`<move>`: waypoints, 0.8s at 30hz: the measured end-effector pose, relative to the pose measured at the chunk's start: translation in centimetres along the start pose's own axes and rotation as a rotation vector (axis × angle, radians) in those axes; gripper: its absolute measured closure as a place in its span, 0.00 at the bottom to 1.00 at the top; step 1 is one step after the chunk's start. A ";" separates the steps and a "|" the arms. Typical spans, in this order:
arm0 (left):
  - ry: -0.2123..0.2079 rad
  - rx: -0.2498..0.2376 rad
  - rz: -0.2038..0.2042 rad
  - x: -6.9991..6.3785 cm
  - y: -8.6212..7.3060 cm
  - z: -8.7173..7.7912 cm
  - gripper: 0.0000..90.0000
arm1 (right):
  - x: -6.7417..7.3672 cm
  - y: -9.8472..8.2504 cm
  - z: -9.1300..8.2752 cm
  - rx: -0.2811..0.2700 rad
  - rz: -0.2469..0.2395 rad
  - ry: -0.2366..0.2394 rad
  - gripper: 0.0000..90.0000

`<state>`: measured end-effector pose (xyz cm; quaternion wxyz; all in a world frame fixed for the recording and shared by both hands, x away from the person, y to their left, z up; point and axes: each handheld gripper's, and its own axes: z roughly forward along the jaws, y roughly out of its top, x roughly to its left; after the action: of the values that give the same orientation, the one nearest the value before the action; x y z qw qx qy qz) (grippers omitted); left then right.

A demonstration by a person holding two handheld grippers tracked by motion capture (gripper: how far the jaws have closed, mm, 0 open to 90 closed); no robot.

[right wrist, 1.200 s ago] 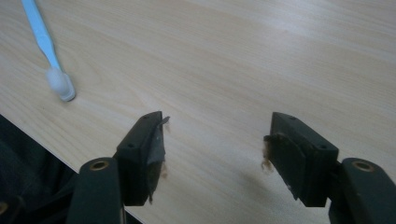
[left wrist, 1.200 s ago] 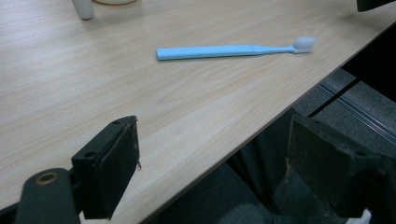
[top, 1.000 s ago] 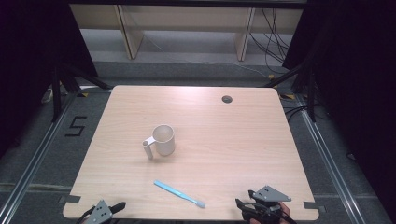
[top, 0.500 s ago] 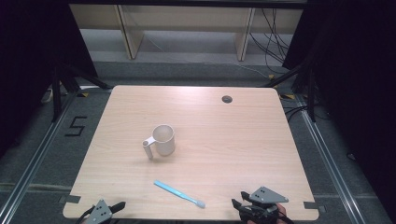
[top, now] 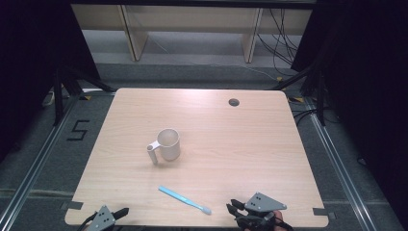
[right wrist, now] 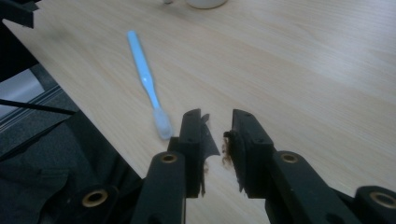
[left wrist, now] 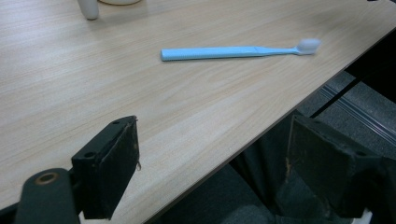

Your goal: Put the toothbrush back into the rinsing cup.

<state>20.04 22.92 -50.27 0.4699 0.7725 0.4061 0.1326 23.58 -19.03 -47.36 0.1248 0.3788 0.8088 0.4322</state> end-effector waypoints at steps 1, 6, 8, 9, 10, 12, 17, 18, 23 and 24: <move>0.000 0.000 0.000 0.0 0.0 0.0 0.18 | 0.1 0.1 0.1 0.000 -0.023 -0.001 0.86; 0.002 0.004 0.004 0.0 0.0 0.0 0.18 | 1.3 0.7 1.2 -0.011 -0.076 0.044 0.93; 0.003 0.002 0.003 0.0 0.0 0.0 0.18 | 2.2 1.1 2.0 0.010 -0.103 0.075 0.98; 0.002 0.003 0.003 0.0 0.0 0.0 0.18 | 2.2 1.1 2.0 0.010 -0.103 0.075 0.98; 0.000 0.000 0.001 0.0 0.0 0.0 0.18 | 2.5 1.1 2.3 0.015 -0.114 0.084 0.98; 0.000 -0.002 0.001 0.0 0.0 0.0 0.18 | 3.4 1.4 3.3 0.030 -0.142 0.097 0.99; -0.001 -0.003 0.000 0.0 0.0 0.0 0.18 | 4.4 1.9 4.9 0.065 -0.174 0.122 1.00; -0.001 -0.002 0.000 0.0 0.0 0.0 0.18 | 4.4 2.0 5.3 0.068 -0.181 0.124 1.00; -0.002 -0.007 0.001 0.0 0.0 0.0 0.18 | 4.8 2.3 6.6 0.102 -0.204 0.130 1.00; -0.002 -0.004 0.000 0.0 0.0 0.0 0.18 | 4.9 2.4 6.9 0.102 -0.211 0.126 1.00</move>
<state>20.03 22.91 -50.26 0.4718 0.7716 0.4055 0.1328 25.14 -10.50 -48.99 0.0991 0.2697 0.8712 0.3981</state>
